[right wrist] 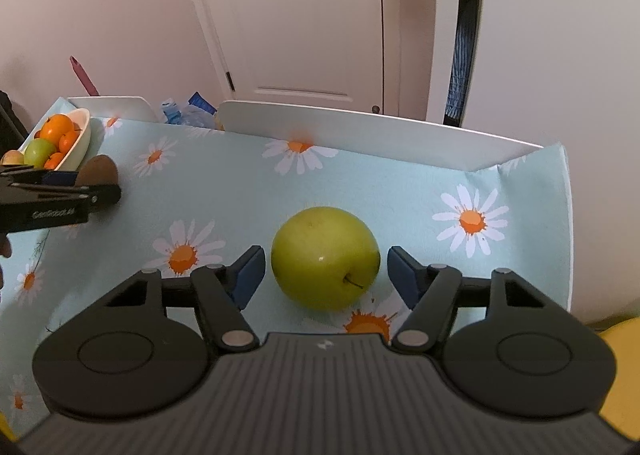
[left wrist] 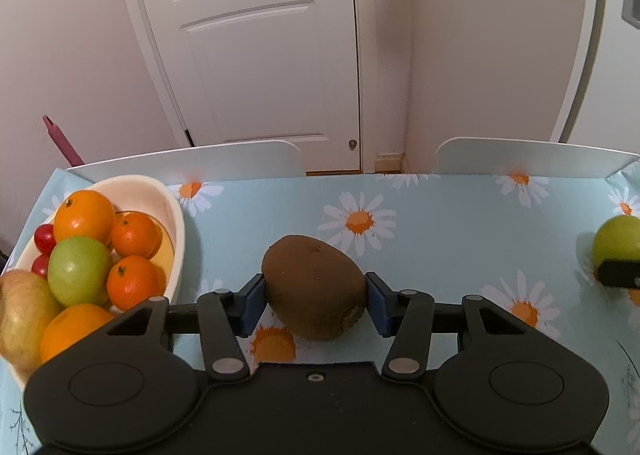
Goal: Organize fruits
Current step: 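Grasp the brown kiwi with the left gripper while the right grasps the green apple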
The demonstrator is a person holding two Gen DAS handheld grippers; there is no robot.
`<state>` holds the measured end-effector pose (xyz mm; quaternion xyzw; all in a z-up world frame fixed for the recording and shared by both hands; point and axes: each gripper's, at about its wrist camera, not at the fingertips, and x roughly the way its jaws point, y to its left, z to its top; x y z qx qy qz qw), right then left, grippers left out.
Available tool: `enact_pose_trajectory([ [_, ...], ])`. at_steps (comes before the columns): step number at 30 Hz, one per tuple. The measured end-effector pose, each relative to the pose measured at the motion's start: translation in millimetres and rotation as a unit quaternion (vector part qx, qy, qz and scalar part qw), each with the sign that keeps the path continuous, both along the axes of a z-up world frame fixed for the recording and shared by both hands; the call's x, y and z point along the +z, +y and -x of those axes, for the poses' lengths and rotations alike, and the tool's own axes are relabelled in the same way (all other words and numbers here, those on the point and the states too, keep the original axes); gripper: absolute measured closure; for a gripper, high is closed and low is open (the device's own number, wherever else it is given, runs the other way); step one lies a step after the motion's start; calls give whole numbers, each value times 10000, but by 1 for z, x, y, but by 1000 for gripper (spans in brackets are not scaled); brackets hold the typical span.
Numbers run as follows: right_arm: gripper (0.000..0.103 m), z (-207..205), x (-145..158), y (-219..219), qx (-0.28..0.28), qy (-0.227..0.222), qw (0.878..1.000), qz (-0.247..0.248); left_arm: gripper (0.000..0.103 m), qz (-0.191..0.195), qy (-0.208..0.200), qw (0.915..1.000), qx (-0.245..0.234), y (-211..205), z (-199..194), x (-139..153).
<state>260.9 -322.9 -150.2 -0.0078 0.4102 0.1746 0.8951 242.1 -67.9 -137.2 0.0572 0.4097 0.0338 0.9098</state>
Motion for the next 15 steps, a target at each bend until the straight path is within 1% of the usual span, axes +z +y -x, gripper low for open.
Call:
enact_pose_trajectory([
  [8, 21, -2, -1, 7, 38, -34, 10000, 73, 47, 57, -111, 9999, -7, 0, 20, 8],
  [9, 24, -2, -1, 8, 43, -42, 9999, 98, 47, 68, -131, 9999, -2, 1, 23, 10],
  [10, 30, -1, -1, 9, 30, -68, 9998, 167, 47, 81, -149, 9999, 3, 2, 25, 11],
  [12, 31, 0, 0, 10, 41, -92, 9996, 256, 47, 109, -189, 9998, 14, 3, 30, 14],
  [15, 31, 3, 3, 12, 80, -113, 9996, 238, 47, 157, -250, 9996, 40, 6, 38, 20],
])
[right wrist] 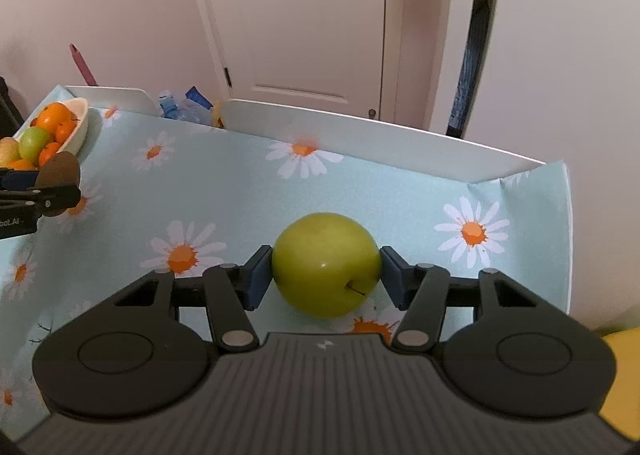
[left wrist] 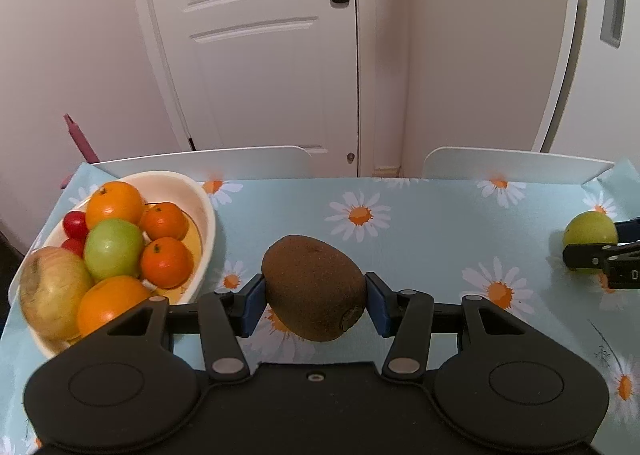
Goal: Organize fruits
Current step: 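Grasp the brown kiwi with the left gripper while the right grasps the green apple, then carry the kiwi and green apple into the bowl and open both grippers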
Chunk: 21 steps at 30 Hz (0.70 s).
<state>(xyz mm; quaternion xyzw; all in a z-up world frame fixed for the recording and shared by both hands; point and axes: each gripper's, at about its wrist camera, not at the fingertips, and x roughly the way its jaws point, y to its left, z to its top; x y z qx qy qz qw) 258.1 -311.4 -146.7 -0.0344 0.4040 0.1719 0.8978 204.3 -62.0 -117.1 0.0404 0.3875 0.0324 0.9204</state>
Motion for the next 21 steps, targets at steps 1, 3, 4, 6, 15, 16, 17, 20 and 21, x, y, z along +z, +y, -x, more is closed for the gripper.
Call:
enact_pose_trajectory([
  [1, 31, 2, 2, 2, 21, -23, 10000, 12, 47, 21, -17, 10000, 11, 1, 3, 2],
  [3, 31, 6, 8, 7, 77, -89, 9999, 29, 47, 56, -53, 10000, 28, 4, 9, 7],
  [4, 31, 9, 11, 10, 106, -122, 9999, 19, 47, 77, -75, 9999, 37, 5, 12, 9],
  [6, 31, 13, 18, 17, 145, -175, 9997, -17, 47, 123, -120, 9998, 53, 9, 18, 15],
  [15, 31, 30, 55, 62, 418, -333, 9983, -244, 47, 211, -400, 9989, 156, 38, 43, 52],
  [16, 31, 31, 58, 68, 449, -345, 9980, -274, 47, 211, -432, 9987, 168, 42, 45, 56],
  [17, 31, 33, 62, 75, 486, -359, 9977, -310, 47, 203, -470, 9985, 186, 48, 47, 60],
  [20, 31, 37, 74, 96, 588, -394, 9968, -380, 47, 178, -553, 9980, 249, 63, 52, 71],
  [21, 31, 38, 77, 102, 615, -402, 9965, -400, 47, 176, -574, 9978, 273, 70, 54, 75],
])
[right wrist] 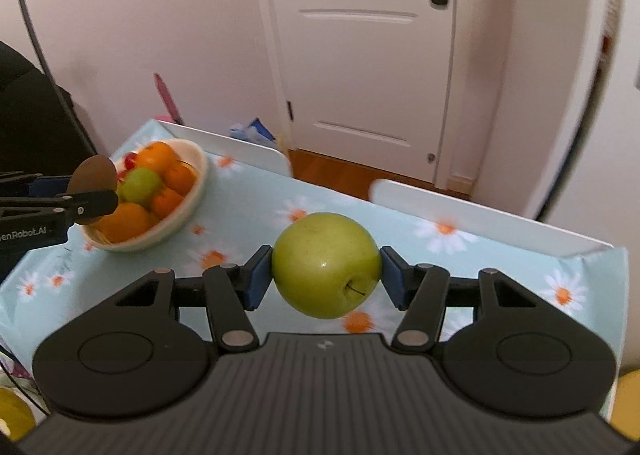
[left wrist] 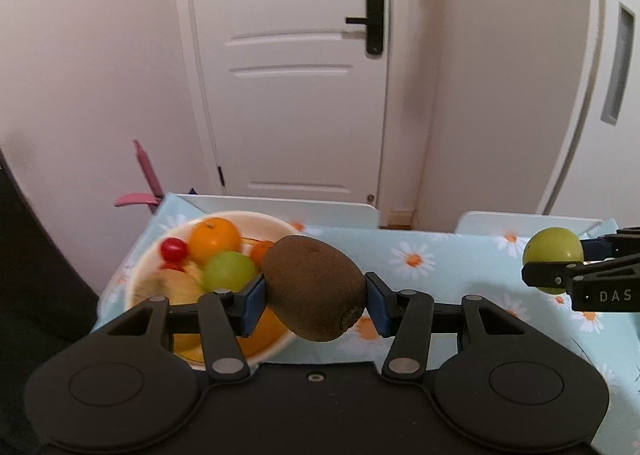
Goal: Organize fruits
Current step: 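Carry the kiwi and green apple into the bowl and open both grippers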
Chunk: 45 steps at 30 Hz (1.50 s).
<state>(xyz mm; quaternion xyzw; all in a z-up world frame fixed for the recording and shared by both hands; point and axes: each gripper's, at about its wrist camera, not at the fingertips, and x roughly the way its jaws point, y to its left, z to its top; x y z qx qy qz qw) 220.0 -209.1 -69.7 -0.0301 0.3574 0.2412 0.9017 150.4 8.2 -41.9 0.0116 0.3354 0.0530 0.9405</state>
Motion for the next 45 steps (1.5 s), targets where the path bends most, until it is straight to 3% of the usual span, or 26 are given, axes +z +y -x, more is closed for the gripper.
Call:
enact_pose_trajectory([
  [7, 31, 2, 18, 54, 120, -32, 9998, -164, 47, -74, -67, 9999, 66, 46, 2, 17],
  [16, 31, -8, 24, 116, 87, -22, 9995, -300, 47, -124, -5, 9999, -1, 101, -19, 19],
  [26, 31, -25, 16, 164, -135, 91, 9995, -255, 47, -92, 249, 9994, -215, 142, -61, -7],
  [40, 31, -32, 7, 187, -406, 210, 9989, -126, 45, -3, 625, 9967, -511, 160, -90, -39],
  [41, 31, -33, 7, 188, -410, 208, 9989, -119, 43, -2, 619, 9967, -517, 160, -89, -39],
  [44, 31, -34, 10, 190, -407, 203, 9989, -103, 16, -90, 466, 9974, -546, 161, -86, -33],
  [45, 31, -35, 10, 188, -397, 200, 9990, -101, 12, -147, 395, 9977, -539, 161, -82, -29],
])
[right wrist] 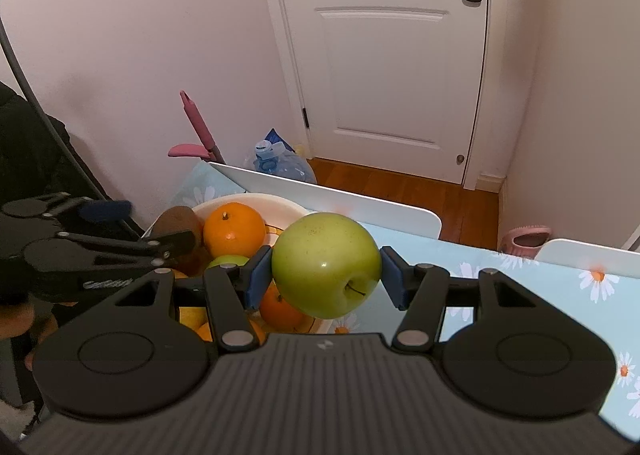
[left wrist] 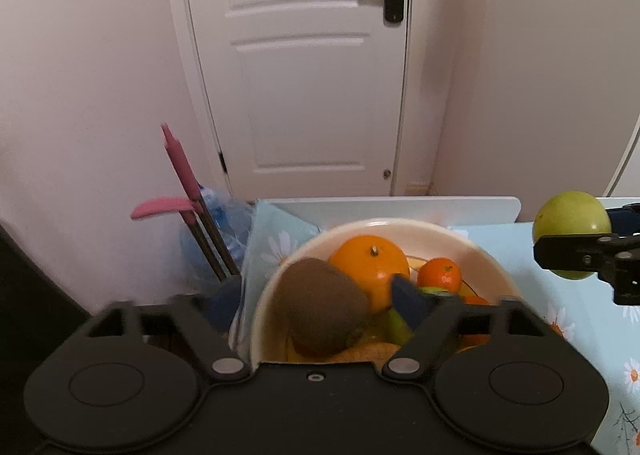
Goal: Organize fruits
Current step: 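Carry the kiwi and green apple into the bowl and open both grippers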
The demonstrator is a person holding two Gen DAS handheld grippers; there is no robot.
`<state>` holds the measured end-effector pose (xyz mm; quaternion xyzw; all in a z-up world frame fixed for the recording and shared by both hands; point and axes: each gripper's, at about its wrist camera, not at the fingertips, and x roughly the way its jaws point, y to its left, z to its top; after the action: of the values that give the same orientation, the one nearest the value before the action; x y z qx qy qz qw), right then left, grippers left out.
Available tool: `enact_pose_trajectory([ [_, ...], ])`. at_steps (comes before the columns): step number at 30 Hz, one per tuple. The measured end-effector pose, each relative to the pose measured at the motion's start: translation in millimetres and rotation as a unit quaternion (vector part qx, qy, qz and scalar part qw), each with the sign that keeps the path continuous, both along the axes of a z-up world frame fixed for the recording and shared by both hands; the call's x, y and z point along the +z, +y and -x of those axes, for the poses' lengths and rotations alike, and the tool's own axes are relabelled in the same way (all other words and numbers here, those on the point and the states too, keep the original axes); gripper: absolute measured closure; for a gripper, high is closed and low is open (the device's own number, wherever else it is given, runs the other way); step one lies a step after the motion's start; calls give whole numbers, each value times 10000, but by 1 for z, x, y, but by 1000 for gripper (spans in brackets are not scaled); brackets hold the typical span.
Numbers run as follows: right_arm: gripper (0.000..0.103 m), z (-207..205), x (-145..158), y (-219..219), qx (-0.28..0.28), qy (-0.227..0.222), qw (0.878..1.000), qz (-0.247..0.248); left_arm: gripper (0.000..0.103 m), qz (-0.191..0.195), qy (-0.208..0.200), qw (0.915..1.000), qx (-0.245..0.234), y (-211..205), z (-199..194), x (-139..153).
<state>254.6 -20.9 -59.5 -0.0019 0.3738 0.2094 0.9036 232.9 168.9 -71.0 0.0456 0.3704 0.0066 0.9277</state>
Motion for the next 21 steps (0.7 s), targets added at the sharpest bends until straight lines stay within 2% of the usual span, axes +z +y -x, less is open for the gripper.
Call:
enact_pose_trajectory([
  [8, 31, -7, -4, 3, 63, 57, 10000, 36, 2, 0, -149, 9998, -99, 0, 27, 13],
  [13, 31, -16, -13, 7, 124, 200, 9997, -26, 2, -107, -122, 9998, -131, -2, 43, 14],
  [21, 31, -24, -29, 20, 182, 175, 9997, -38, 2, -97, -36, 9998, -173, -3, 57, 9],
])
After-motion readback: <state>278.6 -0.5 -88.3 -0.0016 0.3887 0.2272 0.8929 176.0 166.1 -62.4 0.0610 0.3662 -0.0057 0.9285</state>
